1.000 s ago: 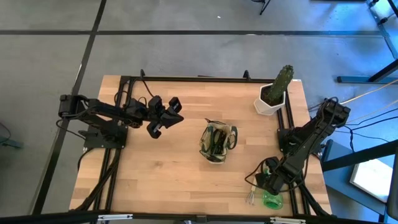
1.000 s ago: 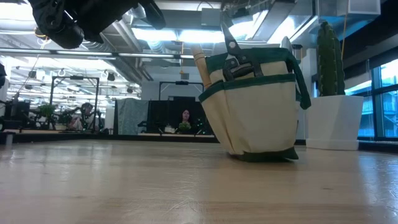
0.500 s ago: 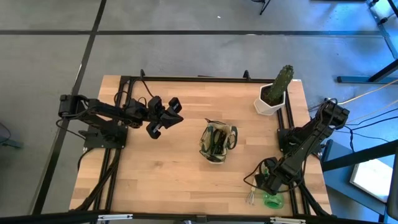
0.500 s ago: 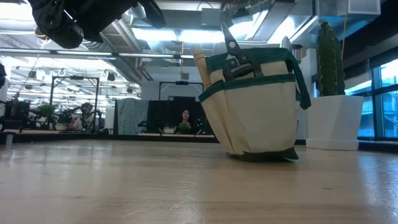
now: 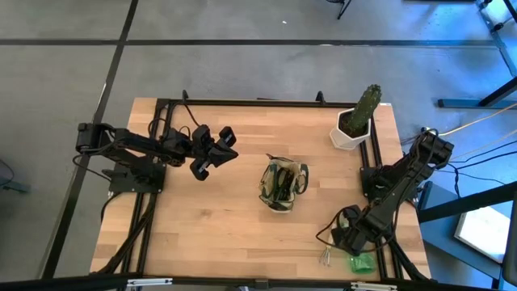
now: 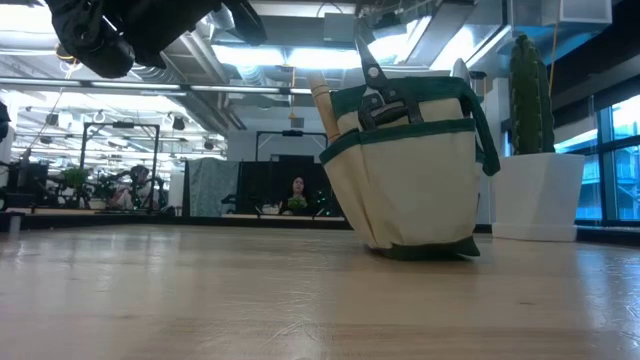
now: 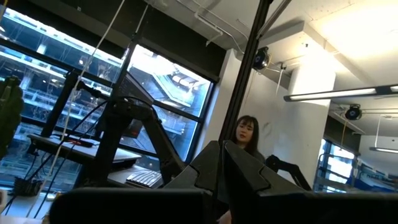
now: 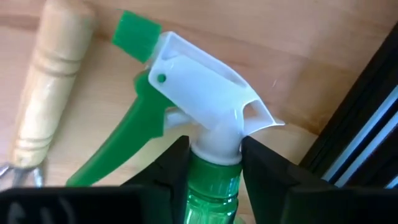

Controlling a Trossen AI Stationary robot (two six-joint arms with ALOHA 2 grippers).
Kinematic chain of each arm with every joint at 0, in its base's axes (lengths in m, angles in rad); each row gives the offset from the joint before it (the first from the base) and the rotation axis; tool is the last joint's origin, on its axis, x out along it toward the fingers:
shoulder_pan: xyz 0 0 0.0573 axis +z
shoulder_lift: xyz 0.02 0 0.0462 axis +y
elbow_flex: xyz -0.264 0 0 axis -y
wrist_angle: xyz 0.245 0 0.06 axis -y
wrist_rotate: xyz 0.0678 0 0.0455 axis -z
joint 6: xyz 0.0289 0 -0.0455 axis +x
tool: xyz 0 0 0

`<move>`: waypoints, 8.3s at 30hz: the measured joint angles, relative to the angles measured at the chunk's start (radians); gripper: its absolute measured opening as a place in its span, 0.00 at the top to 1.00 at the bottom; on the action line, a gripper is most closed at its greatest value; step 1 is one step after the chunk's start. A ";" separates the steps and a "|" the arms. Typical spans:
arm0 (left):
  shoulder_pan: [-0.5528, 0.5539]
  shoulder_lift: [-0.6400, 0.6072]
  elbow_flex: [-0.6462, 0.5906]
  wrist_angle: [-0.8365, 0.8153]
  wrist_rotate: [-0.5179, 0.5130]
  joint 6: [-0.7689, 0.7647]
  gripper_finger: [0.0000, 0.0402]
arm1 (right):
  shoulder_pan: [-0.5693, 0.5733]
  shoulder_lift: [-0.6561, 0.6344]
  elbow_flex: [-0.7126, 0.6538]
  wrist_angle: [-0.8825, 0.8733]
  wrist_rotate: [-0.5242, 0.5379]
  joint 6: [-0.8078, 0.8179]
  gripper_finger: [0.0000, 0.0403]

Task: Pick & Place Garden tools in Gardening bag
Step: Put the green spray bottle into the green gardening bag

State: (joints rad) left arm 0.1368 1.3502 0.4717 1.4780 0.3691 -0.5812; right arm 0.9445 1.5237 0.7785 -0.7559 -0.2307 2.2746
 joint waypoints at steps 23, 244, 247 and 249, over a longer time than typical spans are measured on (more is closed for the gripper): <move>0.000 0.000 0.000 0.000 0.000 0.000 0.96 | -0.002 -0.002 0.135 -0.175 0.144 -0.064 0.68; -0.103 0.000 0.000 -0.112 -0.054 0.064 0.96 | -0.776 0.117 0.364 0.417 0.346 -2.126 0.30; -0.103 0.000 0.000 -0.113 -0.056 0.071 0.96 | -0.777 0.129 0.364 0.425 0.346 -2.125 0.31; -0.103 0.000 0.000 -0.113 -0.056 0.071 0.96 | -0.776 0.130 0.364 0.424 0.347 -2.125 0.32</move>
State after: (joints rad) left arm 0.0334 1.3502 0.4713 1.3651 0.3126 -0.5098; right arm 0.1680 1.6535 1.1423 -0.3321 0.1165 0.1493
